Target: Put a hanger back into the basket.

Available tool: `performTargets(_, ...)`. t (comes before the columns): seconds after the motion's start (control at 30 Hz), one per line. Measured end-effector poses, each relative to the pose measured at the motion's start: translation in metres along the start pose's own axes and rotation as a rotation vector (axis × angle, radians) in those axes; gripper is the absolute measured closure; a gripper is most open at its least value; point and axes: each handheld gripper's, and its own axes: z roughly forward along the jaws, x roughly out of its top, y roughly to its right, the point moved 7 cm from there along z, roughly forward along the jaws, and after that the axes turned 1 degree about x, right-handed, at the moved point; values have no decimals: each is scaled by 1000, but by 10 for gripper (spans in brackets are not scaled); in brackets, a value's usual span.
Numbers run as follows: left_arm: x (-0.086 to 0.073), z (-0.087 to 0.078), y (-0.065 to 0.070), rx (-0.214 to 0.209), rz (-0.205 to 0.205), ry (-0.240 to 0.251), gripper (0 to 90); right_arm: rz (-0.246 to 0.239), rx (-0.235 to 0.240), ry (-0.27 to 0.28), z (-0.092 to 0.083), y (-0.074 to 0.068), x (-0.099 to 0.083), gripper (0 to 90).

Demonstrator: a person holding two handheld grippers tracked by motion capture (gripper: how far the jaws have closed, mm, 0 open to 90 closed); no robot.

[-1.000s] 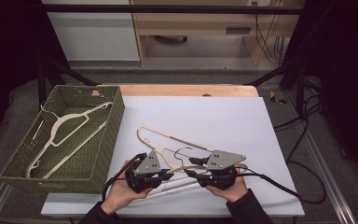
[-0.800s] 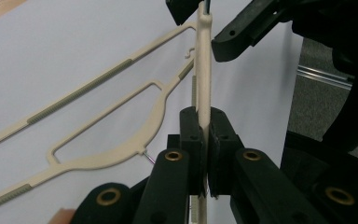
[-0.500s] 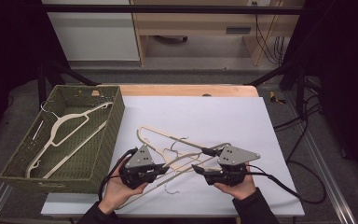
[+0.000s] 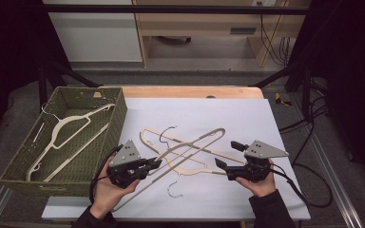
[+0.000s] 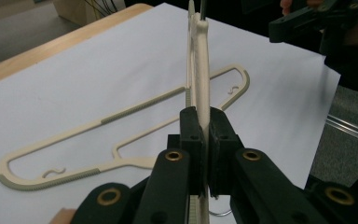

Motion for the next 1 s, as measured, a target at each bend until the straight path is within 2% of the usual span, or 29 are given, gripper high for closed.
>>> performTargets(0.2, 14, -26, -4, -2, 0, 57, 868, 19, -38, 12, -7, 10, 0, 153)
performTargets(0.43, 28, -54, -21, 28, -5, 77, 867, 36, -50, 19, -11, 14, -1, 116)
performTargets(0.8, 45, -94, -70, 46, -53, 92, 867, 57, -84, 30, -17, 21, 0, 70)
performTargets(1.0, 48, -113, -99, 86, -64, 80, 867, 68, -90, 27, -18, 23, -1, 65)
